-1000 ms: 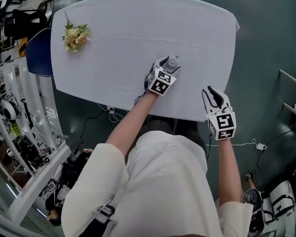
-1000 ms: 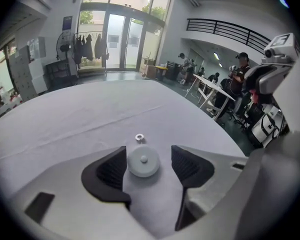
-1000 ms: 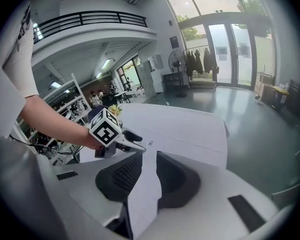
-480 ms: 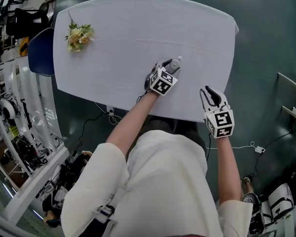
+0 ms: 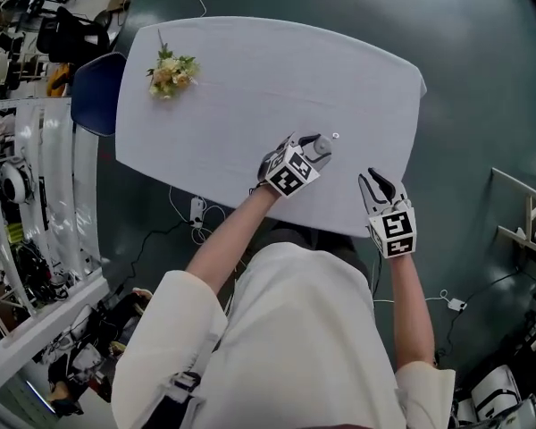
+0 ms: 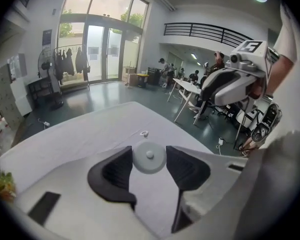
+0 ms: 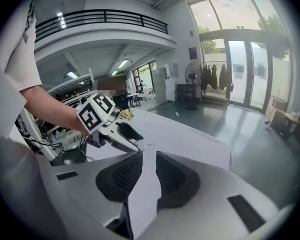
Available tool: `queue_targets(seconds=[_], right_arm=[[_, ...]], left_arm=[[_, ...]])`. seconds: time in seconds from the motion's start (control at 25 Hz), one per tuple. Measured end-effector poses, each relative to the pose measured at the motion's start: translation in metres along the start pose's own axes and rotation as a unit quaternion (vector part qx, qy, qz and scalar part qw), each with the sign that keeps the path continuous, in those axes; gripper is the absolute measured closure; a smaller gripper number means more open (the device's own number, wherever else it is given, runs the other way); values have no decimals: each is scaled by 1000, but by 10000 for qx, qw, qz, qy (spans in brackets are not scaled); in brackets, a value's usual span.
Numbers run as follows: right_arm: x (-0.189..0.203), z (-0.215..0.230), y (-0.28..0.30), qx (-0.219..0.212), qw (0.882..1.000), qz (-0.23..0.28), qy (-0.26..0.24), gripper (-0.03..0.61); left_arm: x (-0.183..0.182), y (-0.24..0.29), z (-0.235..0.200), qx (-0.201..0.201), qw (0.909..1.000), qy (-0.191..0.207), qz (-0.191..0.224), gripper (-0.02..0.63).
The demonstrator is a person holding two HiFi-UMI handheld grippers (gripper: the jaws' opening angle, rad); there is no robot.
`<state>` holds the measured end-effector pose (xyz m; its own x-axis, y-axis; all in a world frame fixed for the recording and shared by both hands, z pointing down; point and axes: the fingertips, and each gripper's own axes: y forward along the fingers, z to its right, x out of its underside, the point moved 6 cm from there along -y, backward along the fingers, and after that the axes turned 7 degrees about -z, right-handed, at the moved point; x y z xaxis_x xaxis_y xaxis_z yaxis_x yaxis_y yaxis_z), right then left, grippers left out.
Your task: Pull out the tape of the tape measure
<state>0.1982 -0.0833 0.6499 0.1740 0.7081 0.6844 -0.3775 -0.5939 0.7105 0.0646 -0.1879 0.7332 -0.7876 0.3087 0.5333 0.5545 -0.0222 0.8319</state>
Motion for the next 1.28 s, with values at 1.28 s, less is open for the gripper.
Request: queue_targets(seconds=[1.28], right_arm=[[-78, -89, -65, 15, 9125, -74, -4089, 512]], left_arm=[[-63, -179, 107, 841, 9896, 1115, 344, 397]])
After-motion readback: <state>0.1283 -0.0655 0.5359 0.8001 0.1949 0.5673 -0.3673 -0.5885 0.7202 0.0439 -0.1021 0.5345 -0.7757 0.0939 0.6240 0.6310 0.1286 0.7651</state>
